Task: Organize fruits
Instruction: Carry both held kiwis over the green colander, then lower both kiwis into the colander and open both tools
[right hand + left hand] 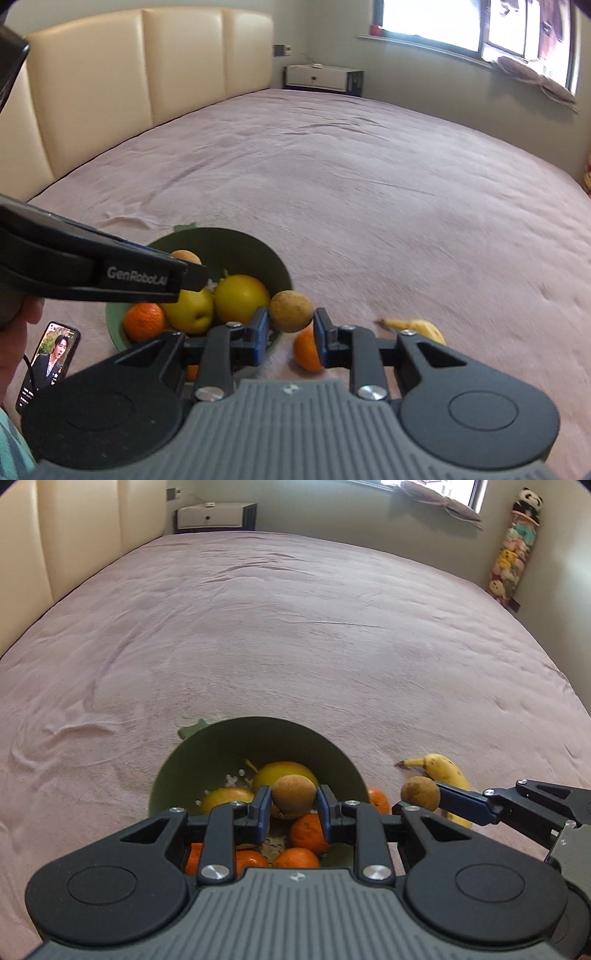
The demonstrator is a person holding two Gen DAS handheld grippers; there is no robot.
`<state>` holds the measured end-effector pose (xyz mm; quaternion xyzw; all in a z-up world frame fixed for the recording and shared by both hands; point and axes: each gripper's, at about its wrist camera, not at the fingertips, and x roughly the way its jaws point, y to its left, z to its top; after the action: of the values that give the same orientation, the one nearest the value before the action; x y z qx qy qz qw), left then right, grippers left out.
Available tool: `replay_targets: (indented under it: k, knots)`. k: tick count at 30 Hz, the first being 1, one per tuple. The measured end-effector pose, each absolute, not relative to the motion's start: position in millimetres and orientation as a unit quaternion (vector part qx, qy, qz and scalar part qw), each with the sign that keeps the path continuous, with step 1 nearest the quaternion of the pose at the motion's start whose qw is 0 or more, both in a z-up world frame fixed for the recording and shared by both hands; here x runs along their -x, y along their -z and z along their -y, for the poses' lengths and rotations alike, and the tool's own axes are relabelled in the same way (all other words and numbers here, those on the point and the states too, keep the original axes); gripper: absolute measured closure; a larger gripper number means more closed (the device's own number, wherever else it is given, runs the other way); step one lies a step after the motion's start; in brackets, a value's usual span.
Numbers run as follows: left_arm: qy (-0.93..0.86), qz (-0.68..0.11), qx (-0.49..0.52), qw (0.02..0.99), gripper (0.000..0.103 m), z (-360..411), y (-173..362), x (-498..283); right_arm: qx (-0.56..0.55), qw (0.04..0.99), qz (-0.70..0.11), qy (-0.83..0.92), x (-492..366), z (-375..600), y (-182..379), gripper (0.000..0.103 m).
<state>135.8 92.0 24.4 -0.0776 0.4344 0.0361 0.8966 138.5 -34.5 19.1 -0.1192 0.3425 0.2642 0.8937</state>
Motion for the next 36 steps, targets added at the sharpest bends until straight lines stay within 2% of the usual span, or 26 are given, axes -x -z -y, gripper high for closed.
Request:
replay_targets:
  k: [17,36]
  knots:
    - [-0.082,-0.453,0.139,0.877,0.074,-134.1,5.4,-157.8,0.225,0.853,-0.354,-0.310,-174.0,-30.1,6.0,0.080]
    - [-0.096,-0.469,0.175,0.860,0.073,-143.1,33.4,-167.6,0.269,0.824,-0.385,-0.318,-200.9,-45.9,43.6,0.080]
